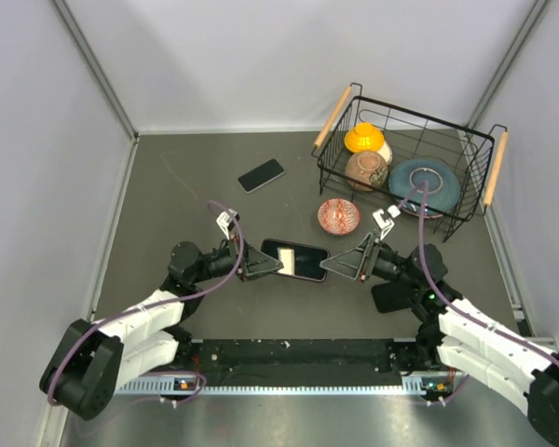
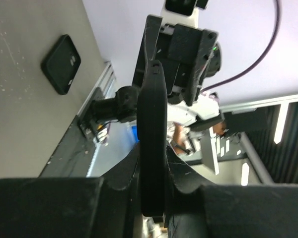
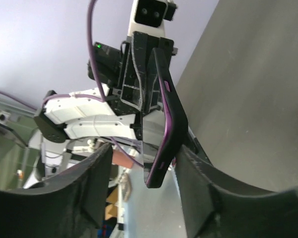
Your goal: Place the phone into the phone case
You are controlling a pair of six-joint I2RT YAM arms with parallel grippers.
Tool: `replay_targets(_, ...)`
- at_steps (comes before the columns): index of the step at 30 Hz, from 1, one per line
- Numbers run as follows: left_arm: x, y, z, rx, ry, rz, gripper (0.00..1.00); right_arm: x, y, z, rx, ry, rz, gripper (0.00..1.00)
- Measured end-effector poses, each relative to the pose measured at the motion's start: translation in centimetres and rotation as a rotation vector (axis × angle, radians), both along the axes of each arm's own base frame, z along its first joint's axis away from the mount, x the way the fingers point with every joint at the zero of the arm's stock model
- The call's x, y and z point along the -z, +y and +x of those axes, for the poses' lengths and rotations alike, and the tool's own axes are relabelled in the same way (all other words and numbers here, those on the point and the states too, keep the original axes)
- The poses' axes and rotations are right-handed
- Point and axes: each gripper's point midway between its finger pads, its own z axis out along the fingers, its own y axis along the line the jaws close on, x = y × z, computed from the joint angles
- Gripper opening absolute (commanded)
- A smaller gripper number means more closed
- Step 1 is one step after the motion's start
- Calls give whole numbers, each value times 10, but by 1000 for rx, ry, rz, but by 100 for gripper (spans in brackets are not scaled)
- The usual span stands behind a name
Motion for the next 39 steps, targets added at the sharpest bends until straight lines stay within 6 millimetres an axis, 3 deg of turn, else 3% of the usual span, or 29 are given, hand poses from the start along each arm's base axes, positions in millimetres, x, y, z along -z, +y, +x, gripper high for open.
replay_targets(5,-2,-2,-9,75,-62,44,0,-3,-1,-3,-18,-47,-93,62)
replay_targets(7,2,-2,-16,114,-72,58,0,-5,2,-4,-41,-59,-132,59)
replay_targets(12,7,-1,-26,173,-91,82,0,3,6,-6,-103,-69,-206,32)
replay_targets(18,11,0,-34,223,-100,97,0,14,7,-16,-171,-69,-235,19)
replay_targets(20,11,0,-37,243,-104,102,0,17,7,-20,-201,-63,-240,25)
replay_targets(21,12,0,-38,249,-103,105,0,18,7,-22,-213,-59,-241,39)
replay_targets(22,13,0,-39,256,-104,107,0,18,8,-24,-227,-59,-241,44)
replay_targets(33,16,-1,-40,285,-107,115,0,23,6,-44,-349,-61,-245,52)
replay_targets(35,16,-1,-37,276,-111,114,0,25,6,-46,-366,-48,-248,44)
replay_targets(38,16,-2,-37,284,-112,112,0,28,6,-47,-372,-50,-256,22)
replay_targets(39,14,-2,-37,291,-118,110,0,30,5,-47,-372,-43,-262,8)
